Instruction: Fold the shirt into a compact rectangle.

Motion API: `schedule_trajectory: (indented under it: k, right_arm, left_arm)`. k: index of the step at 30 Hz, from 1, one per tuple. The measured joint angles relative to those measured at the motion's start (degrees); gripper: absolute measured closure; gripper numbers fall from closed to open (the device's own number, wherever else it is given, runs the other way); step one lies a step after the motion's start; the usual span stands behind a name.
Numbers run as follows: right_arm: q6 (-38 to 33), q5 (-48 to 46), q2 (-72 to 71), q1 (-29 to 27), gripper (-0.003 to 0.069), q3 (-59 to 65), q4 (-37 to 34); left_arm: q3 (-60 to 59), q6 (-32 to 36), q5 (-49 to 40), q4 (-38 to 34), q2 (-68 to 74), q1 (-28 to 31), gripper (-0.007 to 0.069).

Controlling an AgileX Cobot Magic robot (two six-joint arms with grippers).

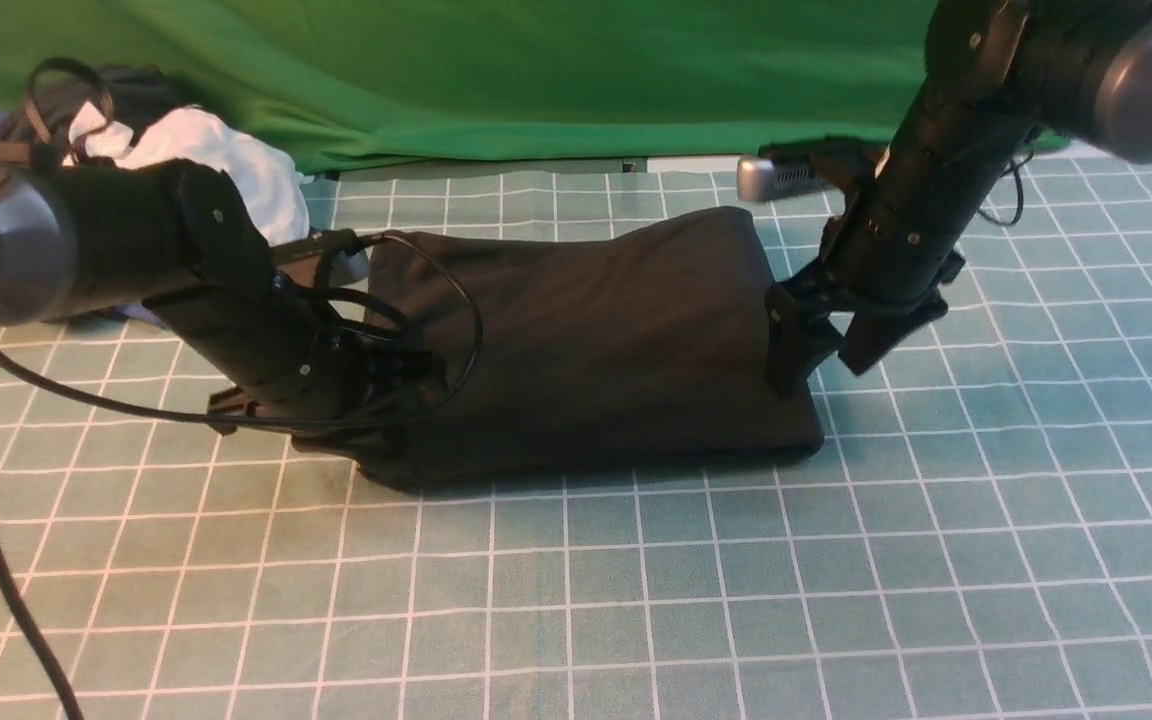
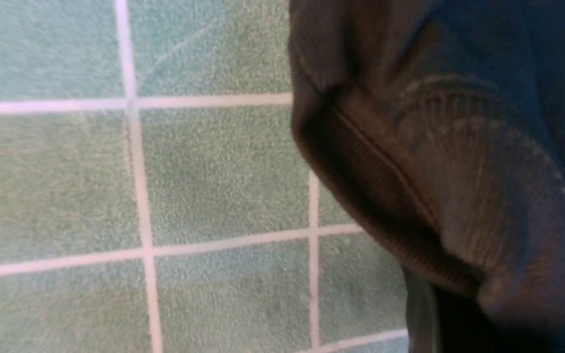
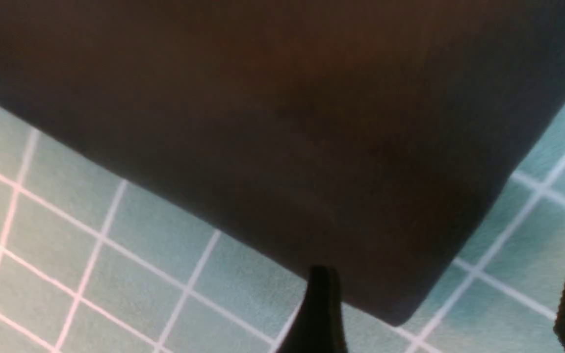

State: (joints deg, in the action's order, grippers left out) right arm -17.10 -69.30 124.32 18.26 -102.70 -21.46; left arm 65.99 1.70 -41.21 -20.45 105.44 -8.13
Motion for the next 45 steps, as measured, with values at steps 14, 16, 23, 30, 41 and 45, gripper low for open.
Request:
schedule_trajectory:
  k: [14,16,23,30,41,45]
  right_arm:
    - [-4.04,-0.15,4.89,0.0,0.037,0.0,-5.21]
    - [-4.91,-0.15,4.43,0.0,0.0536,0.0,-5.26]
    - [-3.56,0.34,-5.55,1.17,0.0614,4.44,-4.71]
    - [-0.39,1.75,-19.42,5.03,0.0614,25.4,-3.37]
    - [3.52,15.61,-26.59,11.71,0.0389,41.14,0.23]
    - [3.68,15.94,-26.73,11.95,0.0255,41.14,1.56]
  left_arm:
    - [0.0,-0.71,-0.82,0.29,-1.09,0.0,0.058]
    - [0.0,-0.71,-2.13,-0.12,-1.24,0.0,0.058]
    - [-4.53,-1.7,-5.15,-0.73,-7.43,0.0,0.0581]
    - [-19.04,-1.7,-3.95,-4.82,-20.16,0.0,0.0581]
    - [-26.43,-0.03,-3.04,-5.01,-24.08,-0.05,0.0496]
    - [-26.6,0.35,-3.16,-4.47,-24.08,-0.05,0.0297]
